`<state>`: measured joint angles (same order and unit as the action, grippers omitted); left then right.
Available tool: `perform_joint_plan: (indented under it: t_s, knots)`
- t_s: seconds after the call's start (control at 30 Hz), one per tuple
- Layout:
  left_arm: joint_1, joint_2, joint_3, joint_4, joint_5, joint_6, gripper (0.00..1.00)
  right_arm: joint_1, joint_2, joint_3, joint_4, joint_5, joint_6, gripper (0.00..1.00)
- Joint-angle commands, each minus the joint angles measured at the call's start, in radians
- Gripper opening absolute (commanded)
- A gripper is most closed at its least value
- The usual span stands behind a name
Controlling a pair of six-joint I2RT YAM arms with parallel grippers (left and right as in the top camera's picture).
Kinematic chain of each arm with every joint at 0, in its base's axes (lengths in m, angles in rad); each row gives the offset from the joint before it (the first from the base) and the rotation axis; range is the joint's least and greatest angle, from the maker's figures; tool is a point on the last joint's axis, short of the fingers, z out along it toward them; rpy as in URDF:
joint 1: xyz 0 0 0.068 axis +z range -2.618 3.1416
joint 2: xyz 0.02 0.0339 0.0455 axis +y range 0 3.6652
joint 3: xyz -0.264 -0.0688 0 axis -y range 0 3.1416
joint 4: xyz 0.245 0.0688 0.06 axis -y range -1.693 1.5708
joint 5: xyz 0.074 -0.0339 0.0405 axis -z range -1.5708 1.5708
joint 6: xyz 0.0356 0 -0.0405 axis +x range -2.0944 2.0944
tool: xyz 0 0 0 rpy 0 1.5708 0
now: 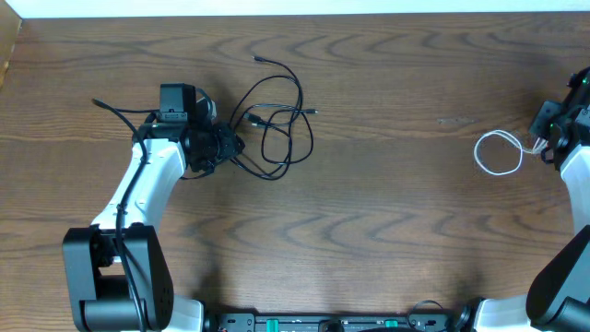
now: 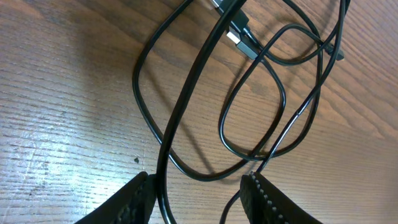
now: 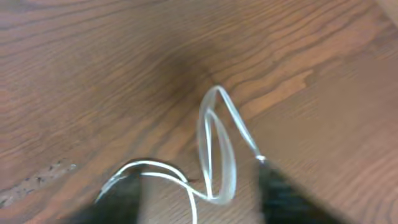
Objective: Untangle cables
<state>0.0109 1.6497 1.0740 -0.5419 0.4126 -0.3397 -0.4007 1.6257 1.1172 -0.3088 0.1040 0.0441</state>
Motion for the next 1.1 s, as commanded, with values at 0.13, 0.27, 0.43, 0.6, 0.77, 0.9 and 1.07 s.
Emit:
perform_joint_plan:
  t_s: [0.13, 0.27, 0.43, 0.6, 0.77, 0.9, 1.07]
  knots:
    - [-0.002, 0.011, 0.007, 0.001, -0.007, 0.006, 0.48, 0.003, -0.002, 0.001, 0.000, -0.162, 0.008, 0.85]
    - [-0.002, 0.011, 0.006, 0.001, -0.007, 0.006, 0.48, 0.022, -0.002, 0.000, -0.001, -0.371, 0.008, 0.72]
    - [-0.002, 0.011, -0.001, 0.007, -0.007, 0.006, 0.48, 0.082, -0.002, -0.001, -0.010, -0.554, 0.008, 0.46]
    - [-0.002, 0.011, -0.006, 0.012, -0.007, 0.006, 0.32, 0.166, -0.002, -0.001, -0.044, -0.558, 0.006, 0.18]
    - [-0.002, 0.011, -0.006, 0.013, -0.006, 0.006, 0.08, 0.237, -0.002, -0.001, -0.106, -0.559, 0.003, 0.01]
    - [-0.002, 0.011, -0.006, 0.033, -0.006, 0.026, 0.08, 0.298, -0.002, -0.005, -0.180, -0.559, 0.003, 0.01]
    - [0.000, -0.007, 0.038, 0.093, 0.165, 0.032, 0.07, 0.380, -0.002, -0.007, -0.218, -0.572, 0.004, 0.07]
